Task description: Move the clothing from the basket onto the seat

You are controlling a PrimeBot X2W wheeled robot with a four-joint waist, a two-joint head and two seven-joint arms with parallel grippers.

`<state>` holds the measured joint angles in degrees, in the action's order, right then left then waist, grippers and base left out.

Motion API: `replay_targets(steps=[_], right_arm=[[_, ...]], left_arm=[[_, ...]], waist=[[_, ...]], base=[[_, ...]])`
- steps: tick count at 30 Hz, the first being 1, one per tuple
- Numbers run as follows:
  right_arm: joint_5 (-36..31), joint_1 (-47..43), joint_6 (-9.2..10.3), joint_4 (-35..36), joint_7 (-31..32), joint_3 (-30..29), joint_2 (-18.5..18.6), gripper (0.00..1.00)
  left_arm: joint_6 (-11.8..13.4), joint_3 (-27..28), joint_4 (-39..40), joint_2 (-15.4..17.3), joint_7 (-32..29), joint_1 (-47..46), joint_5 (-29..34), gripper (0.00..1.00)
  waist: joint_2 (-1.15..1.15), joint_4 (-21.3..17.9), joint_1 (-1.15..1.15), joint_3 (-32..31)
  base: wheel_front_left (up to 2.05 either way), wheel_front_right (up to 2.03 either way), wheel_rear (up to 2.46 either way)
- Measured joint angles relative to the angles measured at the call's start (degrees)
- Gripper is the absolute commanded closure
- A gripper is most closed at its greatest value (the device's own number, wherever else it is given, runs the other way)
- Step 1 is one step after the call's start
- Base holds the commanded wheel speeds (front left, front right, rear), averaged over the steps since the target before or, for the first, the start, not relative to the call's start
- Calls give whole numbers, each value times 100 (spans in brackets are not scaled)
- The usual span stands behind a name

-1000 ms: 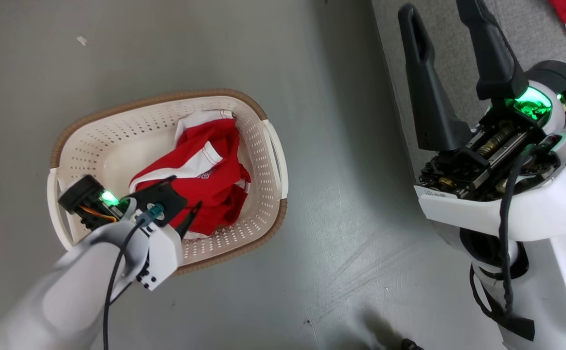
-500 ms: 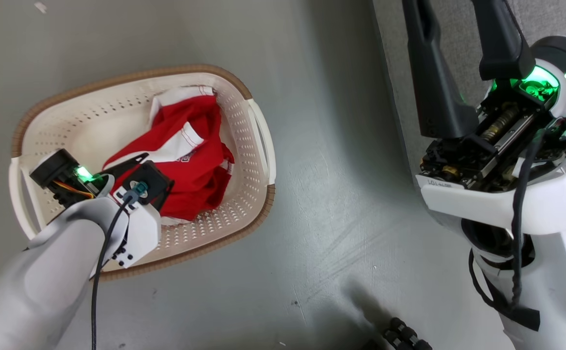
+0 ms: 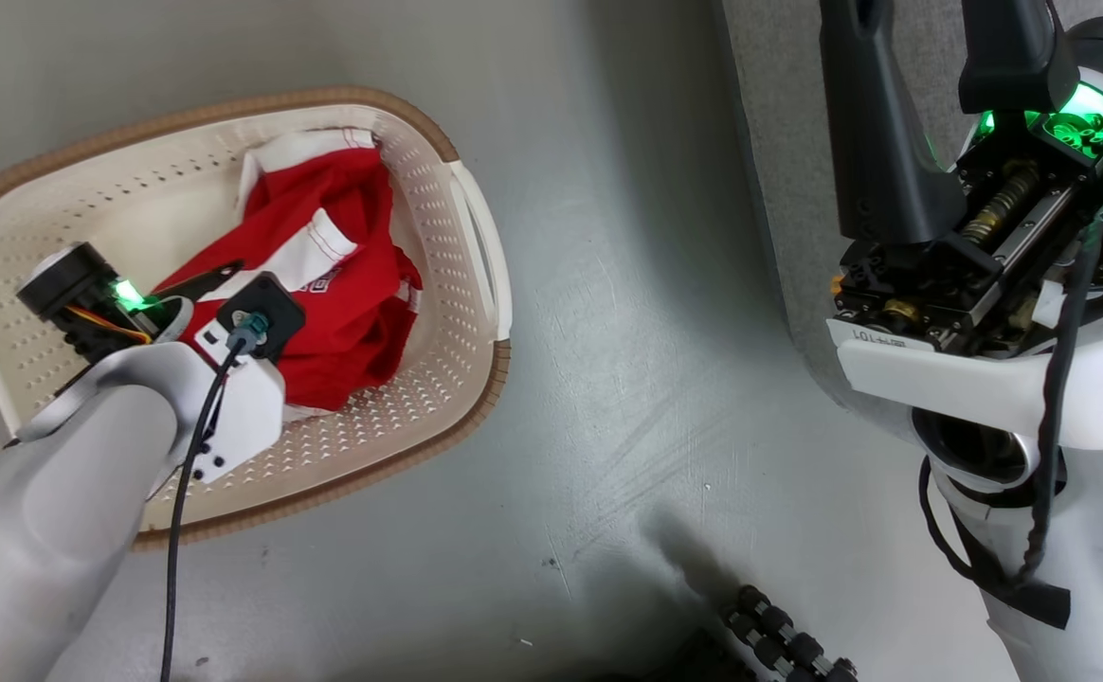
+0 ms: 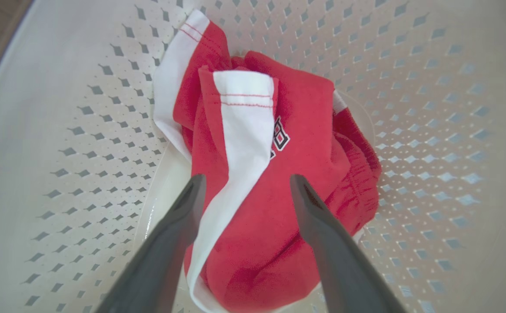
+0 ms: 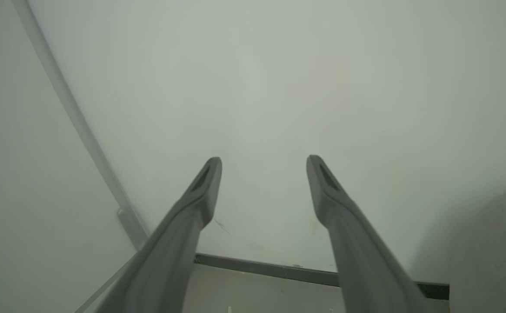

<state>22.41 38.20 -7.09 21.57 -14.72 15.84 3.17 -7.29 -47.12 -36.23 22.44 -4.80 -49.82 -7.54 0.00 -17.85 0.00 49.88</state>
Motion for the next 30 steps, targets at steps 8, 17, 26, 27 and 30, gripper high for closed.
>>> replay_targets(steps=[8, 17, 26, 27, 30], right_arm=[[85, 115, 0, 20, 0, -1, 0, 0], [181, 147, 0, 38, 0, 18, -1, 0], [345, 334, 0, 76, 0, -2, -1, 0], [354, 335, 0, 76, 0, -7, -1, 0], [381, 341, 0, 66, 0, -37, -3, 0]], left_arm=[[0, -156, -216, 151, -220, -152, 38, 0], [0, -240, -348, 287, -281, -376, 121, 0], [0, -428, -379, 327, -313, -510, 152, 100], [0, -426, -378, 331, -311, -527, 151, 100], [0, -398, -377, 331, -204, -531, 69, 100]], waist=[[0, -116, 0, 222], [0, -215, 0, 448], [0, -312, 0, 633], [0, -320, 0, 646], [0, -339, 0, 671]], base=[[0, 0, 0], [0, 0, 0], [0, 0, 0], [0, 0, 0], [0, 0, 0]])
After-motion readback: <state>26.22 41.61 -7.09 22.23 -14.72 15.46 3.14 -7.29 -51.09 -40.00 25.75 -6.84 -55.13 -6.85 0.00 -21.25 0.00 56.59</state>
